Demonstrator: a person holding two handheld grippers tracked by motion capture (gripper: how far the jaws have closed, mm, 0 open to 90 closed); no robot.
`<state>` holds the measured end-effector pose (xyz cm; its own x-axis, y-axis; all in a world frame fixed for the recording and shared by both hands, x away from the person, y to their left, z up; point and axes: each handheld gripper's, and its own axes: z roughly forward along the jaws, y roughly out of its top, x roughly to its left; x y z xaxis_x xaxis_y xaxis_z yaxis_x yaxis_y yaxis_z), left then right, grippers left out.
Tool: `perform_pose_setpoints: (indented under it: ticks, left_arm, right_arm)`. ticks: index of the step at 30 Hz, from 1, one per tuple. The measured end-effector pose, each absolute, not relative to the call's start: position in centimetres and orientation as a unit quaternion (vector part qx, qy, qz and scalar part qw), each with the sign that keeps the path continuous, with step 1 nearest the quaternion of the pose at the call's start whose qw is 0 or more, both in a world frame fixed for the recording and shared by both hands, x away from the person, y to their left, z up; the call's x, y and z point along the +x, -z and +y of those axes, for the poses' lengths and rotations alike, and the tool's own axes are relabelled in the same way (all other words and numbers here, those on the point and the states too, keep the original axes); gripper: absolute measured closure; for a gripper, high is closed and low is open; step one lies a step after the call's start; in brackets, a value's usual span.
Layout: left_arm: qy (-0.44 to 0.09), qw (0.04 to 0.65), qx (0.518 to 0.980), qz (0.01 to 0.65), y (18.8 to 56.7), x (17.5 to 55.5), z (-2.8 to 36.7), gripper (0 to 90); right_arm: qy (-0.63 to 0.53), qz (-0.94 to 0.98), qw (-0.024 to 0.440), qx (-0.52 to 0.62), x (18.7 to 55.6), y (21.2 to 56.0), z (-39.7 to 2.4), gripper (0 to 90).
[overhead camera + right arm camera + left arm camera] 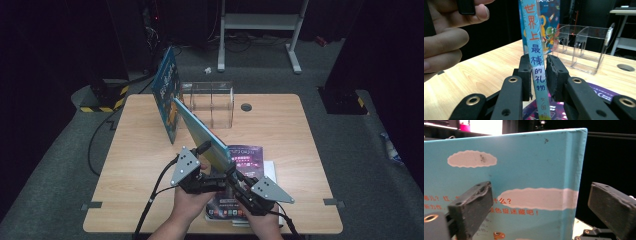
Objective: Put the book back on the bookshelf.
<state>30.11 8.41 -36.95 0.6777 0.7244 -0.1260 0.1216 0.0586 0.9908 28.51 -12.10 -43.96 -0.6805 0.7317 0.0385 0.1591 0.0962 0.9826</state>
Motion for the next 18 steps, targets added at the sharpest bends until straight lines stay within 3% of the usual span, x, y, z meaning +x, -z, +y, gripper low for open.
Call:
perform_pose_setpoints:
  ticks: [9,18]
  left_arm:
    - [-0.236,0.618,0.660,0.356,37.7,29.5,8.8,2.9]
    - [-0.234,0.615,0.653,0.375,38.6,29.6,11.2,6.6]
  right_arm:
    - [-0.585,0.719,0.238,0.291,28.1,44.7,-10.0,71.2]
    - [-0.579,0.732,0.217,0.286,28.2,45.1,-8.2,67.2]
